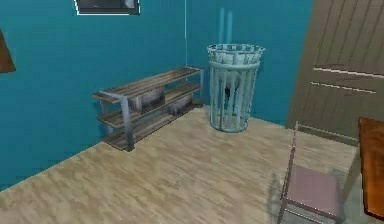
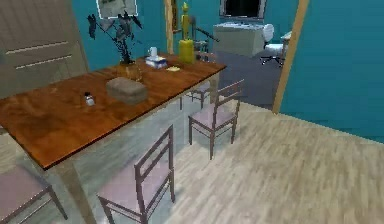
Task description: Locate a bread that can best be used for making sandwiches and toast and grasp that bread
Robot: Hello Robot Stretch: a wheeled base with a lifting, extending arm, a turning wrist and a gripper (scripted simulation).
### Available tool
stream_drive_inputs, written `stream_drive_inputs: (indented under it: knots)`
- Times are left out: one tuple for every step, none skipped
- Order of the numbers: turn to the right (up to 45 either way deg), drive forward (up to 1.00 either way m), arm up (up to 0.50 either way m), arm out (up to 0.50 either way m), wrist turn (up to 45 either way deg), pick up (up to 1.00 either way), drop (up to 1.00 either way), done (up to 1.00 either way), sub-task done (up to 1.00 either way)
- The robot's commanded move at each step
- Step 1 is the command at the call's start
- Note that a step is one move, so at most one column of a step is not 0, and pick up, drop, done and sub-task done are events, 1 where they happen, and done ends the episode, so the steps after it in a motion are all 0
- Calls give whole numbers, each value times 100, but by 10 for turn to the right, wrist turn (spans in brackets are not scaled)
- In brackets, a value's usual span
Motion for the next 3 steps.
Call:
stream_drive_inputs:
  knots:
    - [0,100,0,0,0,0,0,0,0]
    - [0,10,0,0,0,0,0,0,0]
    - [450,0,0,0,0,0,0,0,0]
